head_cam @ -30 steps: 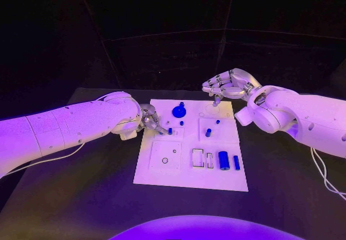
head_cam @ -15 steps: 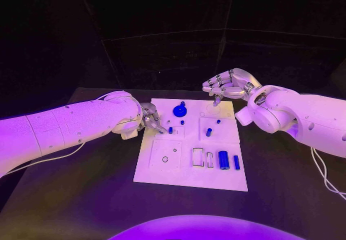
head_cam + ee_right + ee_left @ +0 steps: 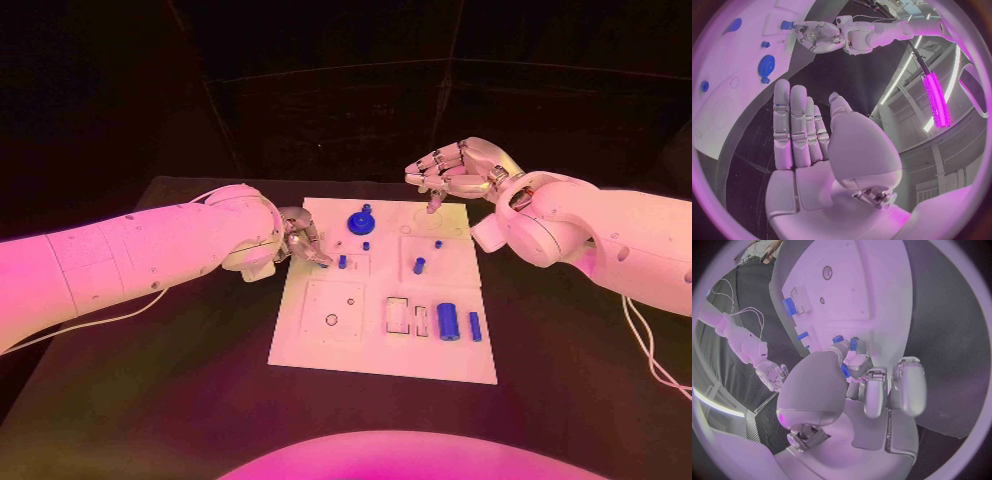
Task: Assemble the parts on the task board
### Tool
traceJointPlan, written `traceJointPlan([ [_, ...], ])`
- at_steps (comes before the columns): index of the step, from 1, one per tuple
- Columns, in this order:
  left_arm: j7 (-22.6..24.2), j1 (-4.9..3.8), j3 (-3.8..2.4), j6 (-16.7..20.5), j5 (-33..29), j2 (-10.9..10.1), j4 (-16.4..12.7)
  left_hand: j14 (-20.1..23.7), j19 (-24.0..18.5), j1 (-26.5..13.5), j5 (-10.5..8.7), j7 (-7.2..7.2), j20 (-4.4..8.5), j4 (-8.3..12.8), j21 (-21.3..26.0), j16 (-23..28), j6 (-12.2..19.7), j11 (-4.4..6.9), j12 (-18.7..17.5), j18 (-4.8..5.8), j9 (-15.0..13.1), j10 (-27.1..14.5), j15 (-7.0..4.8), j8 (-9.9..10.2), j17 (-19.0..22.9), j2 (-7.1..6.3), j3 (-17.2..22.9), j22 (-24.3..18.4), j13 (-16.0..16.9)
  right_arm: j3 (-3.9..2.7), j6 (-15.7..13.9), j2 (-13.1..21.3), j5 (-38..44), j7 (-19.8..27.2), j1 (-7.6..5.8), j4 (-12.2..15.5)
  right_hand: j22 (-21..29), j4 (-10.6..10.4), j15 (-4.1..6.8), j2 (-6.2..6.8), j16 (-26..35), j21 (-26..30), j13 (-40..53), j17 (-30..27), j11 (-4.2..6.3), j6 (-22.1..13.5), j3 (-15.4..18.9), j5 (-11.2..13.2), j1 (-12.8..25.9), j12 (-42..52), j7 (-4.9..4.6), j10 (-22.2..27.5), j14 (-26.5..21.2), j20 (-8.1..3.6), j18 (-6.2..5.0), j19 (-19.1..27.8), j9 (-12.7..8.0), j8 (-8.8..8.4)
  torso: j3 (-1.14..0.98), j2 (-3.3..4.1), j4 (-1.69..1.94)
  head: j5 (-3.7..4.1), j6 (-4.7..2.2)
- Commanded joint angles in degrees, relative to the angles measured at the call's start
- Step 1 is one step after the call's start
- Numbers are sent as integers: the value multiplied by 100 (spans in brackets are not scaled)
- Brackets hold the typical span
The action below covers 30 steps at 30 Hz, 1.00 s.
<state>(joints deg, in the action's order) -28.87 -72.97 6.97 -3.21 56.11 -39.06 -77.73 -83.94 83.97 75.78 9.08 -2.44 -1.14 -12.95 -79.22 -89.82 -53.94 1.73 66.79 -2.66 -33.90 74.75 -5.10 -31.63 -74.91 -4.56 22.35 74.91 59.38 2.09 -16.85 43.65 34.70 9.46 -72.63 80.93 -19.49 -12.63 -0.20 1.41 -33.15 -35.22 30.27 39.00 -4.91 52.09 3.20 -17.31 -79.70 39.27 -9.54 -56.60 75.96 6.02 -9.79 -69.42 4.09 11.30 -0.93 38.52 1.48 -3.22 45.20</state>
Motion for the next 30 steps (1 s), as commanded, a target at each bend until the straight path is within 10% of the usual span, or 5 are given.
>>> traceJointPlan([
  [1, 85, -13, -5, 1, -83, -33, -54, -606, 150, -97, -4, -6, -22, 663, 40, -18, 21, -11, -13, -30, -25, 45, 20, -32, -1509, -20, 746, 429, -7, -3, 35, -1, 5, 30, -9, 7, 7, -4, -12, -19, 20, 32, -4, 9, 13, -36, 19, -25, -51, 30, 0, 40, 12, 12, -70, -32, 6, 30, -1, 1, -1, -4, -4],
  [16, 65, -181, -15, -307, -568, -227, -182, -606, 123, -191, -2, -18, -24, 792, 109, -18, 50, -17, -79, -46, -54, 7, 25, -69, -1509, -67, 1005, 374, -91, -3, 59, -20, 5, 34, -9, -9, 7, -4, -12, -19, 20, 32, -4, 9, 13, -36, 19, -25, -51, 30, 0, 40, 12, 12, -70, -32, 6, 30, -2, -2, -3, -9, -19],
  [30, -88, -507, -15, -1876, -1126, 217, 603, -606, 93, -282, -163, -41, -46, 815, 163, -18, 104, -43, -146, -55, -73, -39, 52, -81, -1509, -8, 1039, 337, -180, -3, 60, -46, 5, 27, -9, -29, 7, -4, -12, -19, 20, 32, -4, 9, 13, -36, 19, -25, -51, 30, 0, 40, 12, 12, -70, -32, 6, 30, -7, 4, -7, -1, -22],
])
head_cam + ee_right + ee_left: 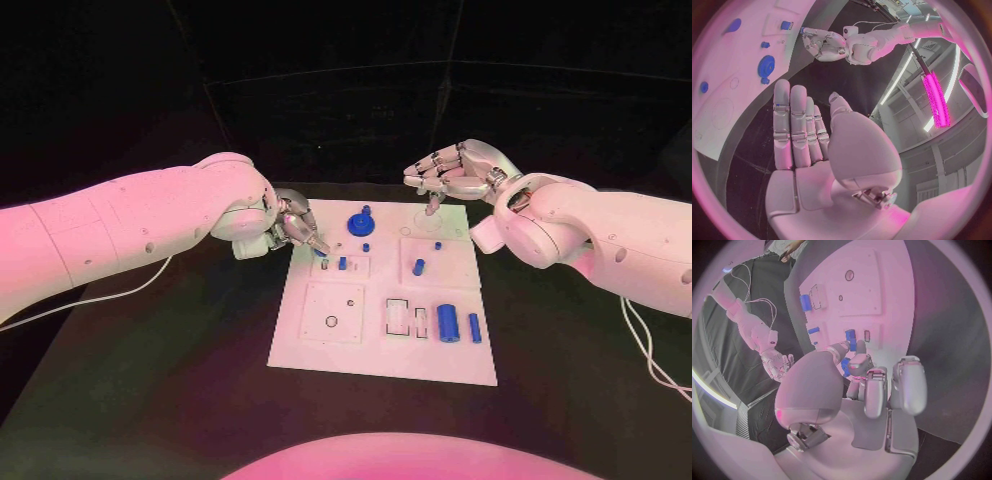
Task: Assemble the parts on the task board
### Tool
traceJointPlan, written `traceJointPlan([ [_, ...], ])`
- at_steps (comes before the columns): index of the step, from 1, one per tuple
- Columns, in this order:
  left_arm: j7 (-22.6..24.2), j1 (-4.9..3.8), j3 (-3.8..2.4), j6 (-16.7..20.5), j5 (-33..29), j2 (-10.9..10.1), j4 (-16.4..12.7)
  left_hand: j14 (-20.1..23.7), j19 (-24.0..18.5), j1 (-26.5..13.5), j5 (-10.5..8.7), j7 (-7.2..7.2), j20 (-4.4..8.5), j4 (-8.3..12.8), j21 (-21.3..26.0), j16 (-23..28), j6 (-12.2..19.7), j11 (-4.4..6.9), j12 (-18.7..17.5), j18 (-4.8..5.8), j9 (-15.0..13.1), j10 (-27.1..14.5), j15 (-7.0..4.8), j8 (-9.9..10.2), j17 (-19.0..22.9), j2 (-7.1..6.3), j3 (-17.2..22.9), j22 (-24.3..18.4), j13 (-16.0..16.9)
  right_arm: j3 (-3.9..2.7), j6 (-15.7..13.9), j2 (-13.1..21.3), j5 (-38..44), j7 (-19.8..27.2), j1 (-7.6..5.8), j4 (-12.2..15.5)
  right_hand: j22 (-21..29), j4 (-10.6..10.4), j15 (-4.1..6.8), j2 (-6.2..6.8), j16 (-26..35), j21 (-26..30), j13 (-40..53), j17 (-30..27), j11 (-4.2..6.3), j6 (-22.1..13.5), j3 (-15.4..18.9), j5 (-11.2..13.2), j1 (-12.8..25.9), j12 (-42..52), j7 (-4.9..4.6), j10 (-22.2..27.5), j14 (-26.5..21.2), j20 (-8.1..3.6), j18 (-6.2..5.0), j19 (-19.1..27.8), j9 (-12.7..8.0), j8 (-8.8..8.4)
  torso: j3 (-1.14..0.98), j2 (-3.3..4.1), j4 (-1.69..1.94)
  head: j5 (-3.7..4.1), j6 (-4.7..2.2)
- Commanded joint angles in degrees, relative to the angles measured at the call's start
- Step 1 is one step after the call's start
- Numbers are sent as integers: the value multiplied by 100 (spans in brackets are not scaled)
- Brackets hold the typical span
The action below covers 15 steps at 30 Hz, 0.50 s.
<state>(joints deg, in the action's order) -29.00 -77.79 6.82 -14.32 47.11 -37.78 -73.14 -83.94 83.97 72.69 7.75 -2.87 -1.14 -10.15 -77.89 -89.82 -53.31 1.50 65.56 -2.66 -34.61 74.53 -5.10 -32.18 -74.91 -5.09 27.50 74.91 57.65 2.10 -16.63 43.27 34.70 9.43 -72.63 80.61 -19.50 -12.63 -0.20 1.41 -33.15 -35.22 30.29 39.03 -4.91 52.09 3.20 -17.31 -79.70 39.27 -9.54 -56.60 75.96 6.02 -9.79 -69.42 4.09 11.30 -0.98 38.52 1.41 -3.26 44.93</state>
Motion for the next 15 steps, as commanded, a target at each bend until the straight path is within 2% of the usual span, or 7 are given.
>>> traceJointPlan([
  [1, -86, -31, 0, -820, -185, 137, 211, -606, 93, 28, -30, 2, -46, 535, 29, -18, 41, -20, -23, -56, -2, -17, 52, -26, -1509, 45, 524, 337, -7, -3, 36, -9, 5, 30, -9, 3, 8, -4, -12, -19, 20, 32, -5, 6, 13, -36, 20, -25, -51, 31, 0, 40, 12, 12, -69, -32, 7, 30, -3, 4, 0, 4, 6],
  [6, -126, -51, 3, -917, 278, 427, 567, -606, 91, 40, -38, 0, -48, 561, 31, -18, 47, -20, -20, -56, -4, -15, 54, -27, -1509, 47, 527, 338, -3, -3, 30, -18, 5, 30, -10, 4, 8, -4, -12, -19, 20, 32, -5, 6, 13, -36, 20, -25, -51, 31, 0, 40, 12, 12, -69, -32, 7, 30, 3, 7, -1, -8, 9],
  [15, -146, -42, 6, -618, 1105, 692, 705, -606, 97, 62, -46, -1, -49, 609, 14, -18, 50, -20, -3, -52, -10, 0, 52, -33, -1509, 50, 533, 356, 16, -3, 21, -25, 5, 33, -10, 13, 8, -4, -12, -19, 20, 32, -5, 6, 13, -36, 20, -25, -51, 31, 0, 40, 12, 12, -69, -32, 7, 30, 5, 10, 0, -12, 35],
])
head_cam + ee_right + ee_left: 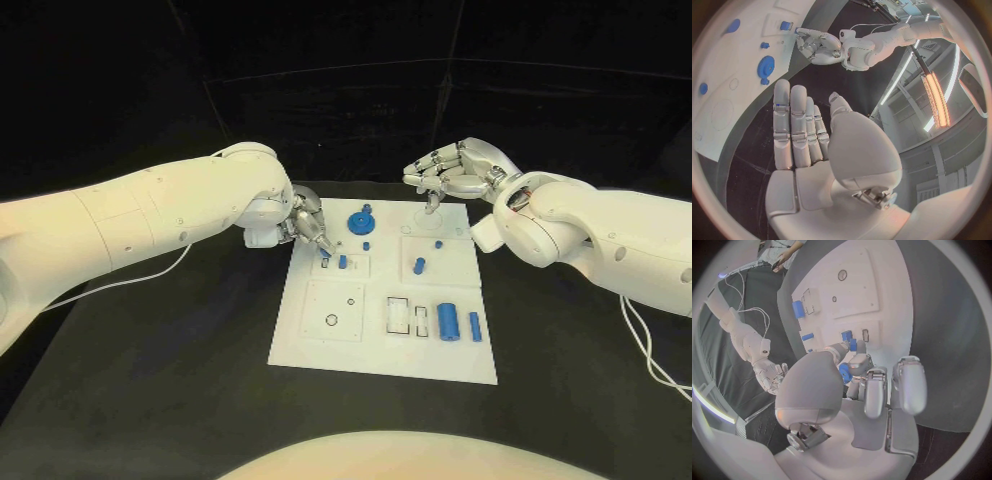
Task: Assemble the parts on the task board
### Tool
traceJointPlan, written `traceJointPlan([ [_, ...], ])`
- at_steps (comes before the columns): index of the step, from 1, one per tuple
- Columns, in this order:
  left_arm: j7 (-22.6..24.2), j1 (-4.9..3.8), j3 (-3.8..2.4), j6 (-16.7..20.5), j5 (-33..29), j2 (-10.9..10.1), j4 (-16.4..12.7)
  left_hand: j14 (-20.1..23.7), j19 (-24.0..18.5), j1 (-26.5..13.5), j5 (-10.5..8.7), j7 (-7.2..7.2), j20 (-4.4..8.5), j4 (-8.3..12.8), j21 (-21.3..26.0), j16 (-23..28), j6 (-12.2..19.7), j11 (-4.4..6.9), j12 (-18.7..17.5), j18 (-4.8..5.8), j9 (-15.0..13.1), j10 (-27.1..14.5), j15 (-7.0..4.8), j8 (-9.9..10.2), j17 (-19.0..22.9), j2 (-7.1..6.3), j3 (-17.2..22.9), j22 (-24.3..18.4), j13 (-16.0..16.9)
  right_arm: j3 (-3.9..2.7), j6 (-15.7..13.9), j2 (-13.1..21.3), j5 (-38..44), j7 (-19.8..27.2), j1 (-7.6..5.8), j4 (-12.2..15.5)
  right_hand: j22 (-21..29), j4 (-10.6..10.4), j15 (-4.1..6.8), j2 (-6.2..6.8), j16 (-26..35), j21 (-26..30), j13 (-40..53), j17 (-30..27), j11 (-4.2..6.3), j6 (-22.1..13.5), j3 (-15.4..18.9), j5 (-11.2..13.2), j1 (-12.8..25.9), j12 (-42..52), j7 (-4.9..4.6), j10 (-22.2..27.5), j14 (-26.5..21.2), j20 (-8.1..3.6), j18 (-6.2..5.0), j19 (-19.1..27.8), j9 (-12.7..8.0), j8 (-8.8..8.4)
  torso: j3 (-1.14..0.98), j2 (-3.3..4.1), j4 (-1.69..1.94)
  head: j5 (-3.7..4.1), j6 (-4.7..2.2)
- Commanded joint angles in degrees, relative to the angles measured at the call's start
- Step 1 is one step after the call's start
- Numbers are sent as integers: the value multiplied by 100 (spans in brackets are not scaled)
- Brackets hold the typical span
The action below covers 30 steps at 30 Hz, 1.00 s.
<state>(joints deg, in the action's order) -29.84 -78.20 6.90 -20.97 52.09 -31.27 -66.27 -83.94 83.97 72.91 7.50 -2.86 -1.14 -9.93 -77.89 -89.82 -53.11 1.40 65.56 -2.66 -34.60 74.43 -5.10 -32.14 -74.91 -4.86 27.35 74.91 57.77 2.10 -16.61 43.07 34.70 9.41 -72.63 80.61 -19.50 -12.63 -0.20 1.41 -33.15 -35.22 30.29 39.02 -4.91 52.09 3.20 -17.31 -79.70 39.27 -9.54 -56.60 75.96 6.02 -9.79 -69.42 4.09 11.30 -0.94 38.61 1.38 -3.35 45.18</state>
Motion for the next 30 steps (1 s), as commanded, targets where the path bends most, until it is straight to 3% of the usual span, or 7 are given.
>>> traceJointPlan([
  [1, -65, 2, 0, 79, 659, 56, 22, -606, 98, 43, -22, -1, -49, 593, 12, -18, 30, -10, -5, -51, -13, 10, 52, -38, -1509, 28, 549, 358, 2, -3, 18, -5, 5, 36, -10, 13, 9, -4, -12, -19, 20, 32, -6, 8, 13, -36, 20, -25, -51, 31, 0, 41, 12, 12, -70, -32, 7, 30, 1, -1, 5, -2, 11],
  [5, -76, 17, 29, 127, 786, 97, 16, -606, 101, 55, -22, -2, -49, 618, 5, -18, 32, -10, -2, -49, -16, 13, 51, -41, -1509, 30, 557, 366, 5, -3, 16, -7, 5, 37, -10, 16, 9, -4, -12, -19, 20, 32, -6, 8, 13, -36, 20, -25, -51, 31, 0, 41, 12, 12, -70, -32, 7, 30, 3, -3, 6, -6, 22],
  [15, -106, 45, 170, 55, 878, 136, -68, -606, 106, 66, -22, -4, -49, 647, -7, -18, 35, -9, 4, -47, -20, 20, 50, -44, -1509, 25, 563, 378, 12, -3, 14, -12, 21, 39, -10, 17, 12, -15, -14, -18, 24, 39, -15, 11, 12, -42, 35, -31, -49, 36, -1, 45, 10, 13, -69, -34, 6, 35, 2, -7, 2, -24, 42],
  [30, -123, 63, 201, 14, 886, 156, -120, -606, 107, 67, -23, -5, -49, 659, -7, -18, 35, -10, 6, -47, -22, 22, 50, -46, -1509, 23, 565, 379, 13, -3, 16, -22, 28, 38, -10, 12, 12, -15, -14, -18, 24, 39, -15, 11, 12, -42, 35, -31, -49, 36, -1, 45, 10, 13, -69, -34, 6, 35, -2, -2, -3, -34, 69],
])
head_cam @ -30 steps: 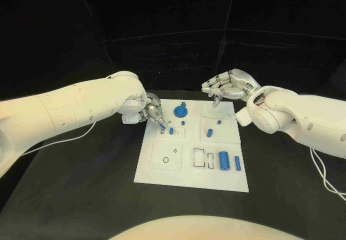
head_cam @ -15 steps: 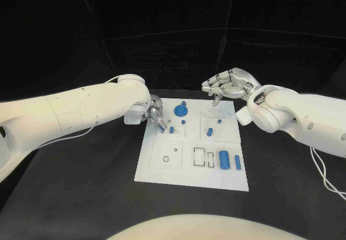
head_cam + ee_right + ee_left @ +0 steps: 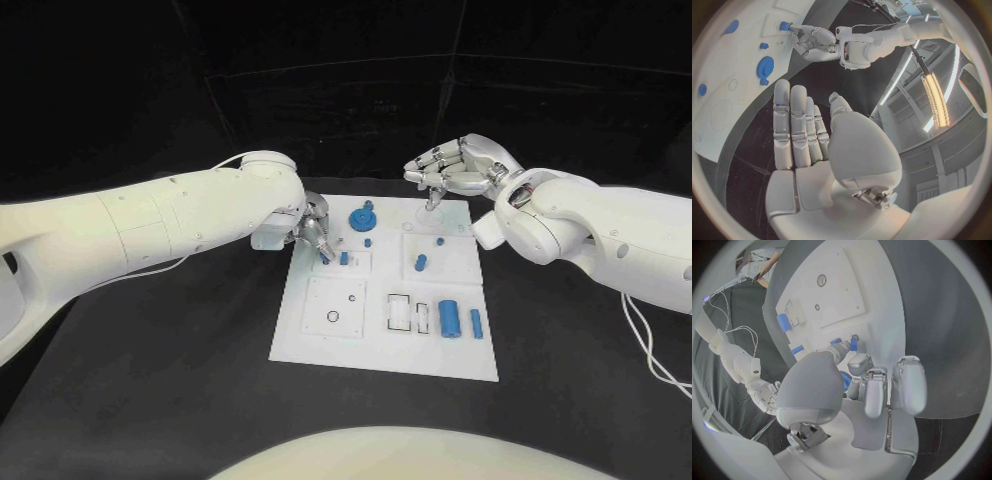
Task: Assemble the parts on the task board
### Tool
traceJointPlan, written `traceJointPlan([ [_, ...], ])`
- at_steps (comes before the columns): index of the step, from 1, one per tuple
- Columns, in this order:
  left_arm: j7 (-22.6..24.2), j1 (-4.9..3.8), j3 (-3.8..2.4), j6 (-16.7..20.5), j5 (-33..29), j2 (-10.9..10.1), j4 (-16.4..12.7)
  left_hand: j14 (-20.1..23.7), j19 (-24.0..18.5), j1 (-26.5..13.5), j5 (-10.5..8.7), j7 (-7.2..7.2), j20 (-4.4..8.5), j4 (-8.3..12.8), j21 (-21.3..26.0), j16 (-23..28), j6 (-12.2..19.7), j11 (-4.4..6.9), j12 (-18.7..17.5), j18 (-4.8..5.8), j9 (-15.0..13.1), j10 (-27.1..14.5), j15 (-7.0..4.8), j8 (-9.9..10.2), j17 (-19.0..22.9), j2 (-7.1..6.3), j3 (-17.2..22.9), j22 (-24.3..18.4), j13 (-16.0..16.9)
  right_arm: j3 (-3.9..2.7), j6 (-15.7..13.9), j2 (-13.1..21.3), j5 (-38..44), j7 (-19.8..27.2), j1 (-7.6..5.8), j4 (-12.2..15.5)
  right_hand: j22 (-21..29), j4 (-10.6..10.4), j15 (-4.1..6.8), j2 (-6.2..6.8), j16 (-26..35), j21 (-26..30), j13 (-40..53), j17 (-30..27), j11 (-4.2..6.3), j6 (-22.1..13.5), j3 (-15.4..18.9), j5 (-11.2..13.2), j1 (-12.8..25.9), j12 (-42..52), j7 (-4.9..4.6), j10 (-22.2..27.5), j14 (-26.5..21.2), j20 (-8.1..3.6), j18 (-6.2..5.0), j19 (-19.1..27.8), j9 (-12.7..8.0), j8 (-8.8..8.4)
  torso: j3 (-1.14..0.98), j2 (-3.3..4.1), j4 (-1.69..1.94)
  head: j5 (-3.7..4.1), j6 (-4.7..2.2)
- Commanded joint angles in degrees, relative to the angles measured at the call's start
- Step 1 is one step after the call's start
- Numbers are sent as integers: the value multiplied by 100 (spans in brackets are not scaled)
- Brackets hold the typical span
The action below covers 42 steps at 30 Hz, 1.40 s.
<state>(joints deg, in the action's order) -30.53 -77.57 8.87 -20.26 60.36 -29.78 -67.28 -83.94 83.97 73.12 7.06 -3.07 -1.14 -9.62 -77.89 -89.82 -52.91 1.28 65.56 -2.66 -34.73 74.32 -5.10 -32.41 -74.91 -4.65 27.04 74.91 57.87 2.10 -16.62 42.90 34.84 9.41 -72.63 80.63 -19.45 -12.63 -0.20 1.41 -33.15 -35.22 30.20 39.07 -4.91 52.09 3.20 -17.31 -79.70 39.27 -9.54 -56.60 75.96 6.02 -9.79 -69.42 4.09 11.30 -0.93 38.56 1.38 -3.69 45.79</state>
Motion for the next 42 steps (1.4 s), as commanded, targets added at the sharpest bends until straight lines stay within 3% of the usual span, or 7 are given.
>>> traceJointPlan([
  [1, -55, 0, 4, -60, 59, 6, -18, -606, 108, 45, 21, 16, -49, 629, -10, -18, 14, 1, 4, -46, -9, 32, 49, -20, -1509, 3, 596, 382, 1, -3, 17, -5, 14, 37, -9, 10, 6, -15, -13, -17, 24, 40, -6, 6, 12, -42, 35, -31, -49, 36, -1, 45, 10, 13, -68, -34, 6, 35, -2, 3, -2, 0, 8],
  [35, -91, 4, 5, -298, 59, 30, 77, -606, 109, 21, 17, 16, -51, 633, -10, -18, -8, -1, -3, -45, -22, 33, 52, -41, -1509, 15, 592, 383, -9, -3, 6, 5, 25, 38, -9, 24, 6, -15, -13, -17, 24, 40, -6, 6, 12, -42, 35, -31, -49, 36, -1, 45, 10, 13, -68, -34, 6, 35, -4, 0, -9, -7, 4],
  [42, -106, 4, 5, -401, 57, 57, 127, -606, 111, -182, 12, 31, -55, 530, -13, -18, -42, 3, 4, -44, -94, 45, 51, -110, -1509, 163, 561, 394, -6, -3, 1, 13, 25, 34, -9, 37, 6, -15, -13, -17, 24, 40, -6, 6, 12, -42, 35, -31, -49, 36, -1, 45, 10, 13, -68, -34, 6, 35, -5, 2, -13, -12, -12],
])
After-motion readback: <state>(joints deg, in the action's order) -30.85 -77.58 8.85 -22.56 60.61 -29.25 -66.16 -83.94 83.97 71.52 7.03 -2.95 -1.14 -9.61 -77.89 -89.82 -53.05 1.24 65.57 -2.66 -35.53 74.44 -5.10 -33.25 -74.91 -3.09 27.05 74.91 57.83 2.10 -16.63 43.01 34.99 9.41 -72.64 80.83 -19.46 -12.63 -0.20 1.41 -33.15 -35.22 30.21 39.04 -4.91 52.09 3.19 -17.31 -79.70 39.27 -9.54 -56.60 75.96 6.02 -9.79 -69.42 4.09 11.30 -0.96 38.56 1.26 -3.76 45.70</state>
